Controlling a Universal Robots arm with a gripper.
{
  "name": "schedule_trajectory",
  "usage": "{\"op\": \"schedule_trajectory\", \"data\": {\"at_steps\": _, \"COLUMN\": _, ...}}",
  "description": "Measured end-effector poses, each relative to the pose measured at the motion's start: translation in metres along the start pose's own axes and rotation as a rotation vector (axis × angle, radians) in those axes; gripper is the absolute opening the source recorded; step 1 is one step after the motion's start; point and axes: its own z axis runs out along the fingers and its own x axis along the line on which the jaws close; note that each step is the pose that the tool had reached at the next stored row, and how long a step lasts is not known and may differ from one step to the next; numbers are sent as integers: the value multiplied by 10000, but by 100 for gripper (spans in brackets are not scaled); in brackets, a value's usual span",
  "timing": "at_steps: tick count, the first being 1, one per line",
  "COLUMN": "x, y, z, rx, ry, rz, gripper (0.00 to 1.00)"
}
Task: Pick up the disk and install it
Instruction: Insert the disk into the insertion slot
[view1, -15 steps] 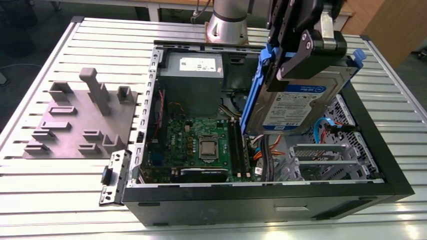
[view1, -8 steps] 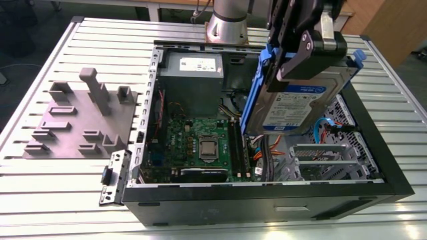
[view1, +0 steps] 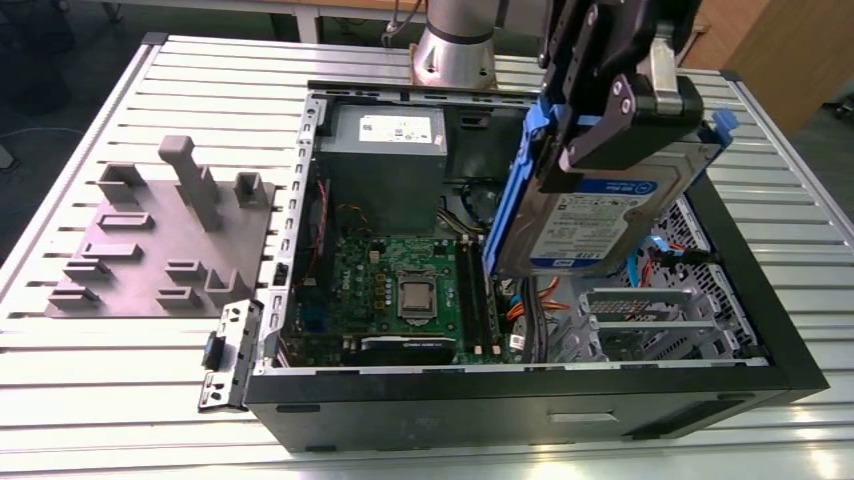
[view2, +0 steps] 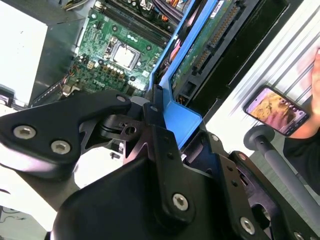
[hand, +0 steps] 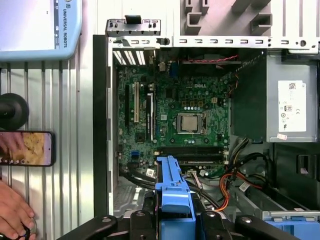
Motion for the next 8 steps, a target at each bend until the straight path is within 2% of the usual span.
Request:
{"op": "schedule_trajectory", "data": {"at_steps": 2, "x": 18, "y": -58, "z": 13, "rx": -1, "ry": 1, "rz": 0, "gripper": 37}}
{"op": "schedule_trajectory", "data": {"at_steps": 8, "x": 59, "y": -280, "z": 42, "rx": -8, "ry": 0, "rz": 0, "gripper": 37}}
